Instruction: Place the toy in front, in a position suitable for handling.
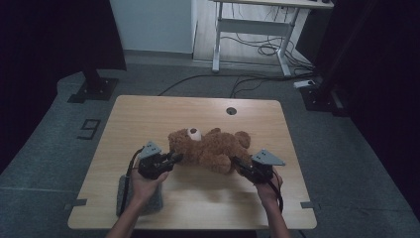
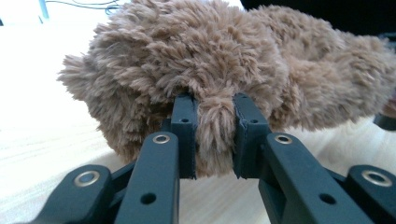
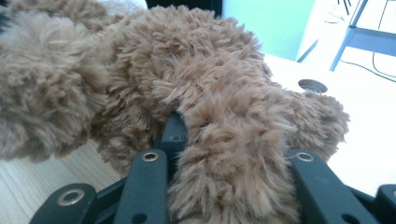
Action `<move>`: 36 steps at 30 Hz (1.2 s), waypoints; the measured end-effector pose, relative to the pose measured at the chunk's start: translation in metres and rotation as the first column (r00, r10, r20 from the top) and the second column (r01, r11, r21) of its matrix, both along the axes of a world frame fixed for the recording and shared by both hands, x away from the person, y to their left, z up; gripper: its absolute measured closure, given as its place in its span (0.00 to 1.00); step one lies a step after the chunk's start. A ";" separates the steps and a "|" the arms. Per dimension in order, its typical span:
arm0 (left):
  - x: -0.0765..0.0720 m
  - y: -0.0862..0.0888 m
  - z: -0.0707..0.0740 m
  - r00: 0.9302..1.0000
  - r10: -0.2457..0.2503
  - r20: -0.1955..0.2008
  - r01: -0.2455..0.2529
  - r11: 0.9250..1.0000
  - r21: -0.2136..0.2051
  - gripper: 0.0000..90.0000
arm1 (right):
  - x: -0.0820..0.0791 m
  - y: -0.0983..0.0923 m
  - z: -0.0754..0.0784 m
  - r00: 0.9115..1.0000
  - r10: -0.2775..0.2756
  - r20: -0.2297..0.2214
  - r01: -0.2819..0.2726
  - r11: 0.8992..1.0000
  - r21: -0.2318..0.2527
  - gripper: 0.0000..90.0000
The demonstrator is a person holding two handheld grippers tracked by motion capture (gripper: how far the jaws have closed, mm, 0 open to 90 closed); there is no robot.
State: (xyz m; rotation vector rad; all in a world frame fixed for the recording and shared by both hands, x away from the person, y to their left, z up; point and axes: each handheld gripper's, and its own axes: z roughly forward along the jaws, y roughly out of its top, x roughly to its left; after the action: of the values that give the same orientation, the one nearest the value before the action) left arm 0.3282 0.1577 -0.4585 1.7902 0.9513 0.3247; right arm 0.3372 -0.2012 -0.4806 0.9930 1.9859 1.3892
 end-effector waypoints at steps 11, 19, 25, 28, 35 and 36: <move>-0.013 -0.002 -0.040 0.997 -0.006 -0.081 0.010 0.998 0.056 0.81 | -0.008 0.002 -0.024 0.997 0.008 -0.072 -0.014 0.997 -0.081 0.70; -0.018 0.010 -0.048 0.993 -0.023 -0.112 0.032 0.996 0.079 0.64 | -0.012 -0.005 -0.037 0.993 0.021 -0.115 -0.024 0.999 -0.023 0.60; -0.033 0.033 -0.041 0.993 0.049 -0.108 -0.036 0.993 0.112 0.40 | -0.017 -0.008 -0.044 0.991 0.027 -0.134 -0.026 1.000 0.007 0.50; -0.038 0.040 -0.039 0.993 0.058 -0.102 -0.048 0.994 0.095 0.38 | -0.019 -0.009 -0.045 0.992 0.023 -0.126 -0.021 1.000 0.019 0.48; -0.040 0.061 -0.032 0.989 0.119 -0.087 -0.110 0.989 0.100 0.34 | -0.022 -0.010 -0.046 0.992 0.013 -0.128 -0.008 0.999 0.040 0.47; -0.040 0.061 -0.032 0.989 0.119 -0.087 -0.110 0.989 0.100 0.33 | -0.022 -0.010 -0.046 0.992 0.013 -0.128 -0.008 0.999 0.040 0.47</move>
State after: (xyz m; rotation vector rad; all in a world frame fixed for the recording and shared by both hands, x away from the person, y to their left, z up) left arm 0.2882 0.2189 -0.4906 1.8539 1.1238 0.3666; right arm 0.3152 -0.2110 -0.5262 1.1159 2.0661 1.4068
